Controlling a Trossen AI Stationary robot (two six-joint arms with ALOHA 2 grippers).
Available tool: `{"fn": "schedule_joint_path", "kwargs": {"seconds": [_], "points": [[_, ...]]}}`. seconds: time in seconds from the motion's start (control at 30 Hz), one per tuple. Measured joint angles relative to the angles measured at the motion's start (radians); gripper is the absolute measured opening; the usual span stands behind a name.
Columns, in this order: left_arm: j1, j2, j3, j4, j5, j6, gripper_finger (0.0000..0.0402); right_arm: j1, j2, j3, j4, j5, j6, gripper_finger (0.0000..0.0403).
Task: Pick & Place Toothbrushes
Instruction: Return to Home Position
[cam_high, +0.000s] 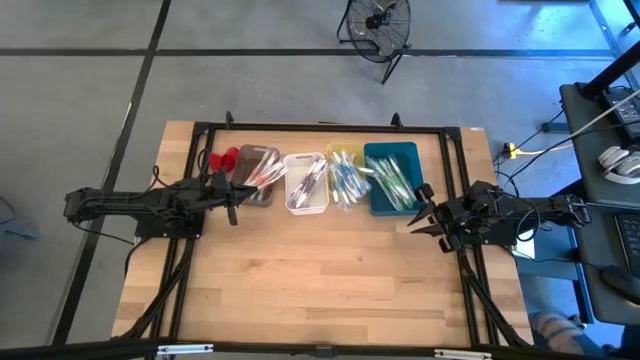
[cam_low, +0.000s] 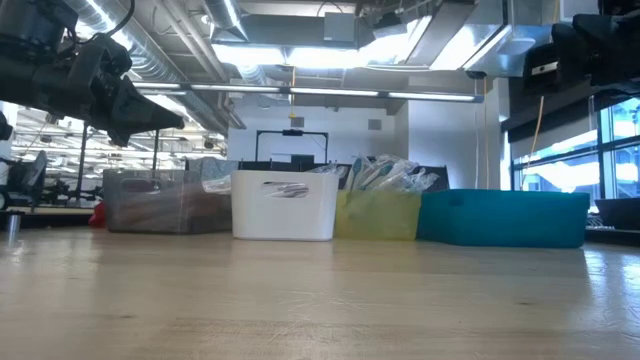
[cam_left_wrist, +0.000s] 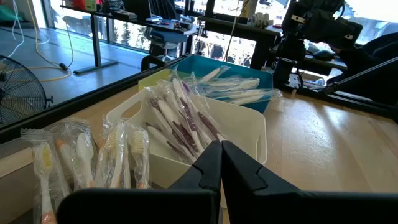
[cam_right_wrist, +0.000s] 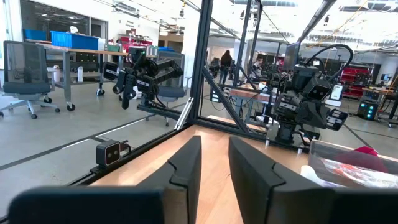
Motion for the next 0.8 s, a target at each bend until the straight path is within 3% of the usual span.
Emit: {"fn": "schedule_joint_path", "kwargs": {"seconds": [0.8], "points": [[0.000,0.000,0.000,0.000,0.000,0.000,0.0002,0.000,0.000,0.000,0.000,0.000,0.000,0.0052]]}}
